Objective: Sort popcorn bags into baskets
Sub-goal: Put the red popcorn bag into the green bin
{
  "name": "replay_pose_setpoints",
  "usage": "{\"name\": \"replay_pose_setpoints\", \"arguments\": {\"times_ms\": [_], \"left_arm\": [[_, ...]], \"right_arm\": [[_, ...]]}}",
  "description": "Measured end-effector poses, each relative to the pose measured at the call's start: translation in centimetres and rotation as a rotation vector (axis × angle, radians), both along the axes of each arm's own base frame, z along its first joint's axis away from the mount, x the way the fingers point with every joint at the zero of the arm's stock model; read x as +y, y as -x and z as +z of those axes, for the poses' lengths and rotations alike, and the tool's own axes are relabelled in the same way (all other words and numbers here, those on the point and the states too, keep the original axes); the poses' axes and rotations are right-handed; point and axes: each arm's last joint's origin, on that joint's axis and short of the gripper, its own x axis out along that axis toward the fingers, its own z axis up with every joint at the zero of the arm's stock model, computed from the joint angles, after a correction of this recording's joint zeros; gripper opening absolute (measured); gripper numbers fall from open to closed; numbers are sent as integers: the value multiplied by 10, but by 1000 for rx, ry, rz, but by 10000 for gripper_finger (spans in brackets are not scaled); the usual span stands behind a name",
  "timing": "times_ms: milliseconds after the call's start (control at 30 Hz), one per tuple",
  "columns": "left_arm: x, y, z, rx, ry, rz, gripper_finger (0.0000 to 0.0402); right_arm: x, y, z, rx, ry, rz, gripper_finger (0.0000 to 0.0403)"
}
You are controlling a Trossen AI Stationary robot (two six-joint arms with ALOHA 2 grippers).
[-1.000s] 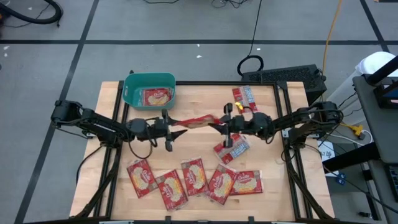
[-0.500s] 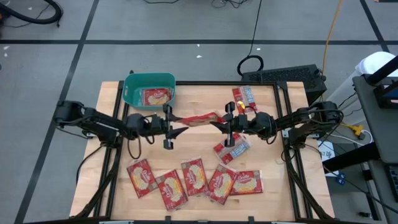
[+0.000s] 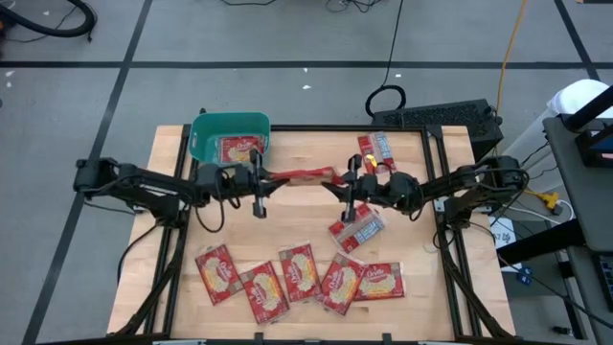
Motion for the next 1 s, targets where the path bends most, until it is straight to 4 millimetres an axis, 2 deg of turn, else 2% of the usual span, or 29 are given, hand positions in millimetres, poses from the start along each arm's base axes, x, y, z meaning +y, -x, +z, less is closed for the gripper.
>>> {"name": "replay_pose_setpoints", "arguments": {"times_ms": [67, 200, 400, 533, 667, 833, 1000], "left_arm": [[6, 8, 5, 30, 3, 6, 19], [17, 29, 17, 60, 10, 47, 18], [38, 71, 29, 136, 39, 256, 18], [53, 100, 29, 206, 75, 460, 18], [64, 122, 22, 283, 159, 590, 18], [73, 137, 8, 390, 304, 692, 20], [78, 145, -1, 433, 430, 687, 18]], "right_arm": [[-3, -1, -4, 41, -31, -41, 62], [-9, -2, -15, 156, -55, -155, 106], [-14, -3, -29, 303, -44, -200, 145], [-12, -3, -39, 408, -37, -191, 150], [-6, -3, -47, 492, -28, -172, 146], [3, -2, -52, 541, -13, -139, 145], [10, -2, -53, 551, 2, -117, 144]]}}
